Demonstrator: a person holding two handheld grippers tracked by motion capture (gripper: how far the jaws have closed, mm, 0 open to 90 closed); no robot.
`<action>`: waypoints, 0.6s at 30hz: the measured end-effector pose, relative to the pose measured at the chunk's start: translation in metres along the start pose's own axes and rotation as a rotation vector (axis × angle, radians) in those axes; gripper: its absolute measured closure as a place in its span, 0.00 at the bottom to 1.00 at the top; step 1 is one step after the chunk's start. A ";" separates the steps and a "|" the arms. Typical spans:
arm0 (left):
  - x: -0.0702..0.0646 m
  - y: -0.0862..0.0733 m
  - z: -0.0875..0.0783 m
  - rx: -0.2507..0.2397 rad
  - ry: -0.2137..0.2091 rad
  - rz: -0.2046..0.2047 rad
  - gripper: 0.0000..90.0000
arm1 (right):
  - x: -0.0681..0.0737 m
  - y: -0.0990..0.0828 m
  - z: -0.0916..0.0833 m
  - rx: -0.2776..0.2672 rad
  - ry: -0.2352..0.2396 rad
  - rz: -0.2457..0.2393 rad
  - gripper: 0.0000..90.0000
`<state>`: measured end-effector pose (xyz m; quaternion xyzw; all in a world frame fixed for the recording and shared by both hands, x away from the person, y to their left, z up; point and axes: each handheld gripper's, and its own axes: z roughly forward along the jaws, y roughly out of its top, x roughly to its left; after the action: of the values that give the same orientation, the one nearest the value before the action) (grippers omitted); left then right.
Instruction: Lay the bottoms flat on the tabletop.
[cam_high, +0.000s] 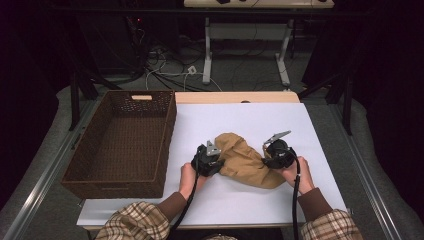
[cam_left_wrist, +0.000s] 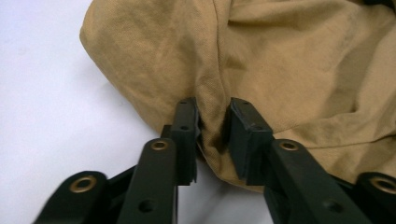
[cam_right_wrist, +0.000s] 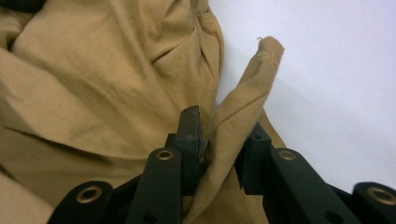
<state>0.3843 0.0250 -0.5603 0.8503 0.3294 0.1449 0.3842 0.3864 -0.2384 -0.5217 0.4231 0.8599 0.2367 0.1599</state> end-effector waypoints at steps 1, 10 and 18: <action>0.000 0.001 0.001 0.000 0.002 0.004 0.83 | 0.000 0.001 -0.001 0.007 0.001 0.001 0.83; 0.012 0.009 0.010 -0.003 0.011 -0.030 0.81 | -0.006 -0.003 0.003 0.080 -0.062 0.020 0.80; 0.009 0.013 -0.006 0.004 0.032 -0.037 0.49 | -0.008 -0.003 -0.001 0.059 -0.057 0.027 0.69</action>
<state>0.3941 0.0284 -0.5465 0.8423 0.3515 0.1508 0.3799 0.3888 -0.2471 -0.5222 0.4457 0.8559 0.2012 0.1684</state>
